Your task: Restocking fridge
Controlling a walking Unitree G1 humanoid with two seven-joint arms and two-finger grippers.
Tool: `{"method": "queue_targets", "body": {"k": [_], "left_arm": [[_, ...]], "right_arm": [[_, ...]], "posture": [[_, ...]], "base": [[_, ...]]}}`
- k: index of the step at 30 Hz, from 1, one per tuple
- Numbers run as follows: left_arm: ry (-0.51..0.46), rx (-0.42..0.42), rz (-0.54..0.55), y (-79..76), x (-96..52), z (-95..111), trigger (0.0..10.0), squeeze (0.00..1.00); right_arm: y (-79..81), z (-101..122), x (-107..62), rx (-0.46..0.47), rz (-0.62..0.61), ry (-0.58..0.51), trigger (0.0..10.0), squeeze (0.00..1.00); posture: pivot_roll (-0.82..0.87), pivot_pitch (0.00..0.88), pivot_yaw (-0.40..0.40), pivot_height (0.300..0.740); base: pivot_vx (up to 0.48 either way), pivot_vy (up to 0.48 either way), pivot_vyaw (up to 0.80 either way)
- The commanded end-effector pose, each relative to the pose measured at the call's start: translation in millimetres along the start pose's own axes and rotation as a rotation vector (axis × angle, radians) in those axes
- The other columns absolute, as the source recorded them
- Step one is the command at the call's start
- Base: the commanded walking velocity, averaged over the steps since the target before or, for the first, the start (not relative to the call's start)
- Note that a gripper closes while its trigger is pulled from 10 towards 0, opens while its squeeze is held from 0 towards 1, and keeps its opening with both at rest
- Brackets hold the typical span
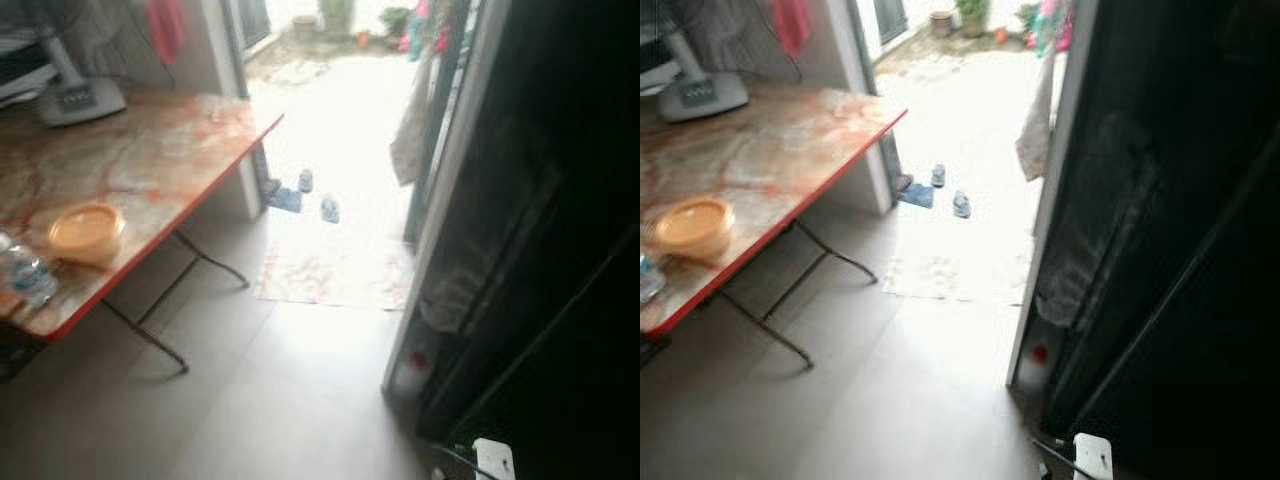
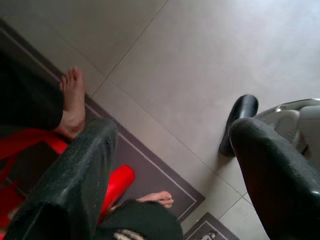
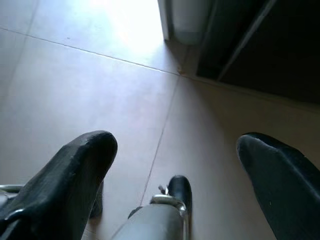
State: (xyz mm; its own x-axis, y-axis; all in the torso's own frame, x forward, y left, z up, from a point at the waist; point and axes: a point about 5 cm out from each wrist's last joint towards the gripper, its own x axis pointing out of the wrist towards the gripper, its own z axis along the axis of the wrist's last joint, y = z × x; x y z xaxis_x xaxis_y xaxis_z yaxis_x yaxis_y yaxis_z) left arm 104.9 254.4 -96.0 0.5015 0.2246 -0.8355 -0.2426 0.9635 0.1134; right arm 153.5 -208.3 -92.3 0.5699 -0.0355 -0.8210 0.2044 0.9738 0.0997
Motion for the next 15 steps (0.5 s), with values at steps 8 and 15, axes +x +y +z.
{"method": "queue_targets", "body": {"k": [8,15], "left_arm": [[0.005,0.008,-0.005,-4.4,-0.7,-3.8,10.0,0.0],[0.002,-0.01,-0.02,-15.0,0.5,-2.8,10.0,0.0]], "right_arm": [[-6.5,-4.5,-2.4,-0.02,0.001,0.014,10.0,0.0],[-7.5,-3.9,-2.6,-0.028,0.01,0.013,10.0,0.0]], "posture": [[0.0,0.0,0.008,0.74],[0.0,0.0,-0.002,0.74]], "base": [[0.0,0.0,0.8],[0.0,0.0,0.8]]}}
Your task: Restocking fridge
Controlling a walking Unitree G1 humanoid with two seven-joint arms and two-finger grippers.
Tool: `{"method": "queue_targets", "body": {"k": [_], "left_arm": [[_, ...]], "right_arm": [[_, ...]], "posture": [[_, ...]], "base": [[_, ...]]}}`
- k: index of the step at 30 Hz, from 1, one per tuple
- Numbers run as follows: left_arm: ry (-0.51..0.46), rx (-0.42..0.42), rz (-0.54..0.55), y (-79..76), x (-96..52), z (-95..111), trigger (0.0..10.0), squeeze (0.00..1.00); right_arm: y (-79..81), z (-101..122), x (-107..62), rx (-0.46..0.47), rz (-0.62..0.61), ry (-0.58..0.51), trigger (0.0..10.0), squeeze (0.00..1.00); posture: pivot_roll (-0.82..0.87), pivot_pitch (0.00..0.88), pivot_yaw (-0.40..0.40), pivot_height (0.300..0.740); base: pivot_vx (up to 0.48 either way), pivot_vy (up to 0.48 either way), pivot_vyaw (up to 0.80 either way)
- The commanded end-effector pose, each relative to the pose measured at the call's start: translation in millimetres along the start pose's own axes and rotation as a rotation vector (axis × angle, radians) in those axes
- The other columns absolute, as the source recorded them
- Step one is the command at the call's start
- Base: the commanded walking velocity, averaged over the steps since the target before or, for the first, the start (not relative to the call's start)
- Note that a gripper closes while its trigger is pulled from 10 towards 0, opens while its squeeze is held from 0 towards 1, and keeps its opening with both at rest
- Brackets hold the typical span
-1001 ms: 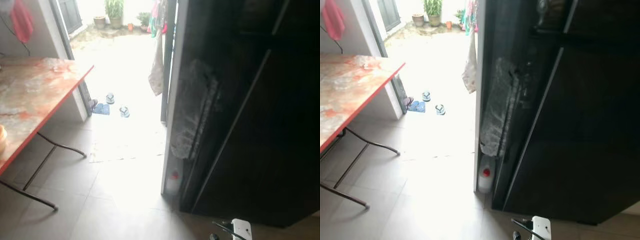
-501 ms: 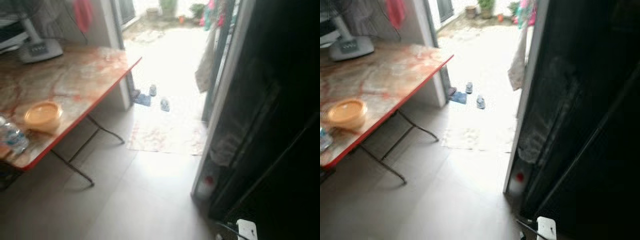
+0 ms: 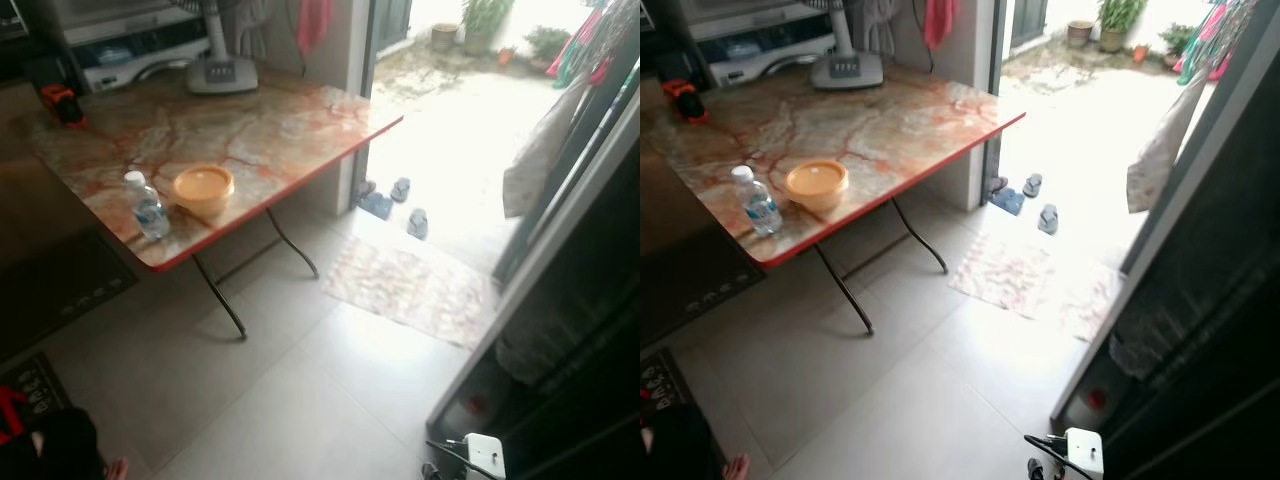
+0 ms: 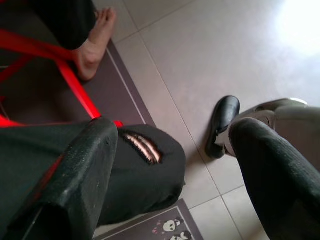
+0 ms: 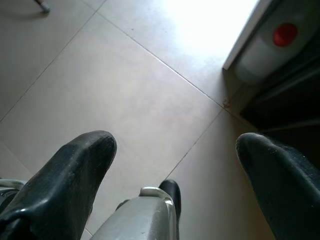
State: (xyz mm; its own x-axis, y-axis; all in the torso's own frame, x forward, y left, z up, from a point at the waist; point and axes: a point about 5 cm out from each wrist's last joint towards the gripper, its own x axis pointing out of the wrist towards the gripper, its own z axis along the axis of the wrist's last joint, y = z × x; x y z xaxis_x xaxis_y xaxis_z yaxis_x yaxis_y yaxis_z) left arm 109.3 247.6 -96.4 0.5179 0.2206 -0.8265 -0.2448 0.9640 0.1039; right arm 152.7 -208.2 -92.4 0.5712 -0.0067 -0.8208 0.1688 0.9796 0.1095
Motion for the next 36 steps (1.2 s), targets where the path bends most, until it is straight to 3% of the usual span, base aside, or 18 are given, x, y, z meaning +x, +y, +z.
{"method": "queue_targets", "body": {"k": [1,13,17,18,19,21,24,25,28,34,36], "left_arm": [[0.018,-0.006,-0.013,-8.0,-0.4,-4.7,10.0,0.0],[0.007,-0.016,0.015,-5.5,0.1,-2.2,10.0,0.0],[-0.031,-0.028,0.035,-2.3,0.7,3.7,10.0,0.0],[-0.065,-0.034,0.044,1.3,1.8,11.5,10.0,0.0],[-0.065,-0.034,0.044,1.3,1.8,11.5,10.0,0.0],[-0.081,-0.025,0.049,3.9,2.6,16.5,10.0,0.0],[-0.087,-0.02,0.055,5.4,2.9,18.7,10.0,0.0],[-0.091,-0.022,0.06,6.3,3.1,20.0,10.0,0.0],[-0.096,-0.025,0.063,6.7,3.3,21.3,10.0,0.0],[-0.093,-0.024,0.059,6.9,3.4,21.4,10.0,0.0],[-0.091,-0.023,0.06,7.5,3.3,21.0,10.0,0.0]], "right_arm": [[-7.2,-3.3,-2.2,-0.004,-0.019,0.009,10.0,0.0],[-5.3,-1.5,-1.5,0.021,-0.02,-0.005,10.0,0.0],[-6.0,4.2,-1.8,0.043,-0.043,-0.075,10.0,0.0],[-5.5,13.1,-2.8,0.053,-0.046,-0.172,10.0,0.0],[-5.5,13.1,-2.8,0.053,-0.046,-0.172,10.0,0.0],[-3.3,19.2,-3.2,-0.019,-0.023,-0.216,10.0,0.0],[-2.6,21.7,-3.6,-0.03,-0.02,-0.241,10.0,0.0],[-2.0,52.1,-5.1,-0.08,0.007,-0.391,10.0,0.0],[3.4,112.5,-19.6,-0.176,0.064,-0.711,10.0,0.0],[0.3,137.1,-31.8,-0.161,0.03,-0.87,10.0,0.0],[6.6,147.4,-36.9,-0.17,0.063,-0.933,10.0,0.0]], "posture": [[0.0,0.01,-0.001,0.74],[0.02,0.026,0.007,0.74],[0.02,0.027,0.012,0.74],[0.0,0.034,0.025,0.74],[0.0,0.034,0.025,0.74],[-0.01,0.035,0.028,0.74],[-0.01,0.037,0.03,0.74],[-0.01,0.037,0.03,0.74],[-0.03,0.039,0.031,0.74],[-0.04,0.04,0.035,0.74],[-0.04,0.035,0.033,0.74]], "base": [[0.0,0.0,0.51],[0.0,0.0,0.04],[0.0,0.0,0.0],[0.0,0.0,0.0],[0.0,0.0,0.0],[0.0,0.0,0.0],[0.0,0.0,0.0],[0.0,0.0,0.0],[0.0,0.0,0.0],[0.0,0.0,0.0],[0.0,0.0,0.0]]}}
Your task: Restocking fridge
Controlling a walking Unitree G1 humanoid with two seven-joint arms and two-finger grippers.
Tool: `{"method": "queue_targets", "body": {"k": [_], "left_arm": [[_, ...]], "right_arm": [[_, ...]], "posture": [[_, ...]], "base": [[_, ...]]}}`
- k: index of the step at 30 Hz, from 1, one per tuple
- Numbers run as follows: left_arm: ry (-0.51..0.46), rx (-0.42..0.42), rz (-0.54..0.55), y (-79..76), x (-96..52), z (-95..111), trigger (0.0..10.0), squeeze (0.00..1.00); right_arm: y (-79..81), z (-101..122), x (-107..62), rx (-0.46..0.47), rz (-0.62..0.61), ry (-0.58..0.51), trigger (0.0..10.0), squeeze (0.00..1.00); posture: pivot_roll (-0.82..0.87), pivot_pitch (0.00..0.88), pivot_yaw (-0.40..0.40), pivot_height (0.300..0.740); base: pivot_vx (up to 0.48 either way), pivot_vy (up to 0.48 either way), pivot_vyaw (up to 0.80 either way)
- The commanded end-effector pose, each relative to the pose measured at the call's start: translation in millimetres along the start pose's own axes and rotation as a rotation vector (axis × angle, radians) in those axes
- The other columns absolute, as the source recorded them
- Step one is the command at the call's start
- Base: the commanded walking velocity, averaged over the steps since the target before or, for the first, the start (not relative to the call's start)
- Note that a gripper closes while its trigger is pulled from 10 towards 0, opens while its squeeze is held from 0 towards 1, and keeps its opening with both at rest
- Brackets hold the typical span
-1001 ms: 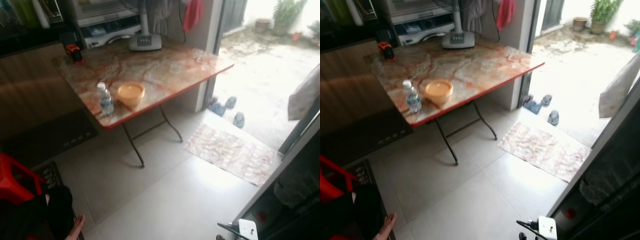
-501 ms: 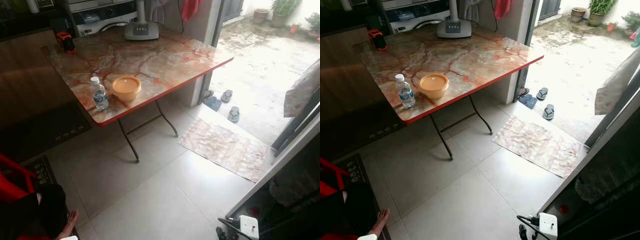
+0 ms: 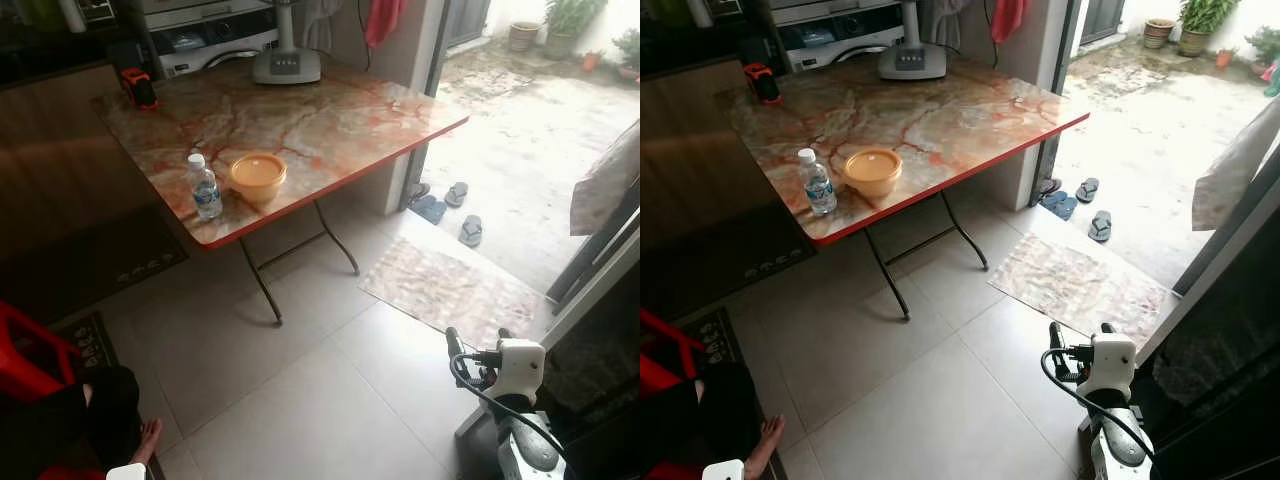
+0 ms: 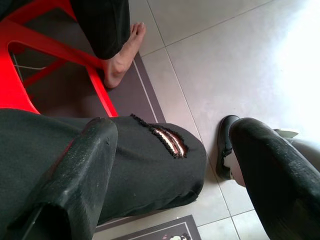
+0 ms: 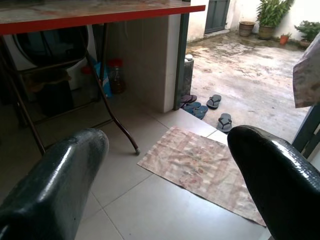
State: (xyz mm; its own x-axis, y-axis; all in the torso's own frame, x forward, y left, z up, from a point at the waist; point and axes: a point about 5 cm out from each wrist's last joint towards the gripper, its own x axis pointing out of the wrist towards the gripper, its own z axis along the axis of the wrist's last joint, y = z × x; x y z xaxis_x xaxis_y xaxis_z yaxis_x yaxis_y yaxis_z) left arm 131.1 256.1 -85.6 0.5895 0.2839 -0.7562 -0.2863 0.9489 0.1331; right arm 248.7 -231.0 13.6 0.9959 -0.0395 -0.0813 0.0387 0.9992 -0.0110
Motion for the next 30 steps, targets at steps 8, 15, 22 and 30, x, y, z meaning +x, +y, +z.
{"method": "queue_targets", "body": {"k": [8,15,22,30], "left_arm": [[0.007,-0.013,0.028,7.7,-1.2,-2.5,10.0,0.0],[-0.076,-0.054,0.047,10.1,1.0,11.5,10.0,0.0],[-0.525,-0.106,0.053,9.5,1.2,97.5,10.0,0.0],[-0.975,-0.013,-0.063,-31.0,-45.6,185.3,10.0,0.0]], "right_arm": [[22.2,54.9,10.5,0.069,0.179,-0.279,10.0,0.0],[38.4,92.1,8.6,0.098,0.185,-0.44,10.0,0.0],[47.3,115.7,16.3,-0.015,0.177,-0.468,10.0,0.0],[65.7,107.1,17.9,0.048,0.2,-0.368,10.0,0.0]], "posture": [[-0.04,0.028,0.028,0.74],[-0.04,0.029,0.033,0.74],[-0.03,0.015,0.023,0.74],[-0.01,0.0,0.018,0.74]], "base": [[0.0,0.0,0.0],[0.0,0.0,0.0],[0.0,0.0,0.0],[0.0,0.0,0.0]]}}
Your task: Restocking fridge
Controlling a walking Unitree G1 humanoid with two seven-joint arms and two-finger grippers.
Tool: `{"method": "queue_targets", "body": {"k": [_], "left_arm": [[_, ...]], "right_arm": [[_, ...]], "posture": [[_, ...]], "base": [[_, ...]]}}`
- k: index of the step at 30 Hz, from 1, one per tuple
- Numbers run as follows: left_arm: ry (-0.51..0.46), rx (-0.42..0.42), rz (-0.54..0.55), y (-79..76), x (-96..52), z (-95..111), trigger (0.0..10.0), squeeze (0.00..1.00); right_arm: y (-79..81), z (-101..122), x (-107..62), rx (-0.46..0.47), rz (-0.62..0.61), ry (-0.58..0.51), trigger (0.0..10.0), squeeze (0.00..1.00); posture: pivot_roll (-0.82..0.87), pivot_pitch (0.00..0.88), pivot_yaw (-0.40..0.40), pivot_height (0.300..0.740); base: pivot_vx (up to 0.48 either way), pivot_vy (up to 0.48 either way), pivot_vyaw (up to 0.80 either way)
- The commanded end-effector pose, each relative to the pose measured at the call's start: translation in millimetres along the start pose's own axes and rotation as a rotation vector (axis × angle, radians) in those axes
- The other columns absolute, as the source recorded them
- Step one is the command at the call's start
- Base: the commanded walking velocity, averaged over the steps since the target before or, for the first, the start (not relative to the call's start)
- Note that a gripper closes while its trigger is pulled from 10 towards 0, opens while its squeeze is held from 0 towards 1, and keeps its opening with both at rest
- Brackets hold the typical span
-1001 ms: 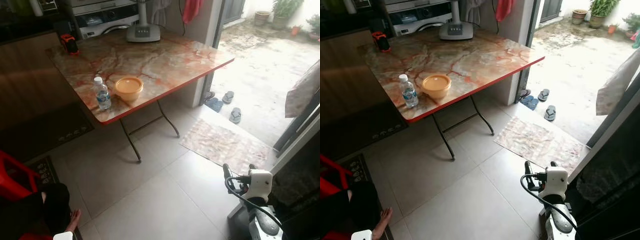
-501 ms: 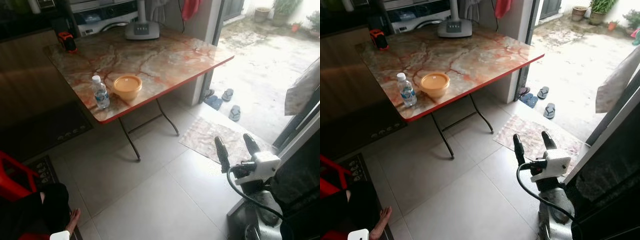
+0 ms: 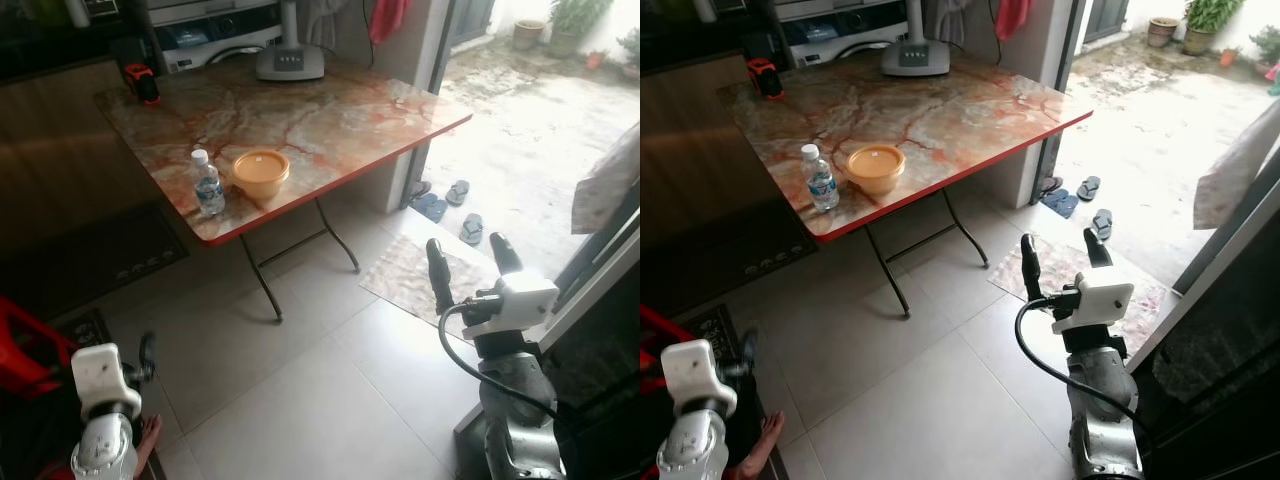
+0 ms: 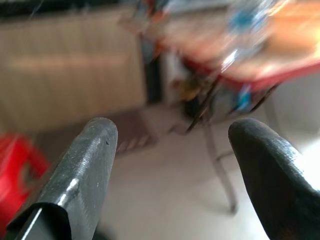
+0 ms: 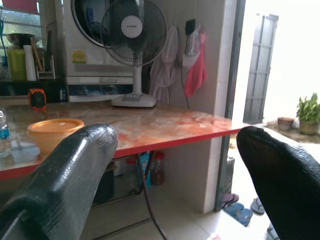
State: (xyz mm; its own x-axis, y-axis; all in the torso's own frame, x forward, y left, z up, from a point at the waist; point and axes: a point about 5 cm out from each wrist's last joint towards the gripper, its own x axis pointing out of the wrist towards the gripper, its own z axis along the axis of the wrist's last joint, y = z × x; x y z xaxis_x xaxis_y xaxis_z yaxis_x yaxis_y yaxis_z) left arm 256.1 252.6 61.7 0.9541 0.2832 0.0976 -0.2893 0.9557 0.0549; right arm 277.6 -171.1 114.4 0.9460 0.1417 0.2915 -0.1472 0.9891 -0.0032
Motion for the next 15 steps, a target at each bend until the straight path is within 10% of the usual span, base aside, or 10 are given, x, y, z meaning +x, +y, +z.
{"method": "queue_targets", "body": {"k": [1,8,15], "left_arm": [[-0.042,0.052,-0.092,-19.8,-6.7,9.9,10.0,0.0],[-0.197,0.038,-0.193,-56.3,-16.6,53.0,10.0,0.0],[-0.145,0.055,-0.285,-76.8,-33.3,45.1,10.0,0.0]], "right_arm": [[7.3,4.8,3.0,0.031,0.006,0.011,10.0,0.0],[4.9,2.9,-7.8,0.038,-0.069,0.055,10.0,0.0],[4.8,-3.3,-20.7,-0.045,-0.034,0.122,10.0,0.0]], "posture": [[-0.01,0.0,0.018,0.74],[0.01,0.0,-0.003,0.74],[0.01,0.0,-0.021,0.74]], "base": [[0.0,0.0,0.0],[0.0,0.0,0.0],[0.0,0.0,0.0]]}}
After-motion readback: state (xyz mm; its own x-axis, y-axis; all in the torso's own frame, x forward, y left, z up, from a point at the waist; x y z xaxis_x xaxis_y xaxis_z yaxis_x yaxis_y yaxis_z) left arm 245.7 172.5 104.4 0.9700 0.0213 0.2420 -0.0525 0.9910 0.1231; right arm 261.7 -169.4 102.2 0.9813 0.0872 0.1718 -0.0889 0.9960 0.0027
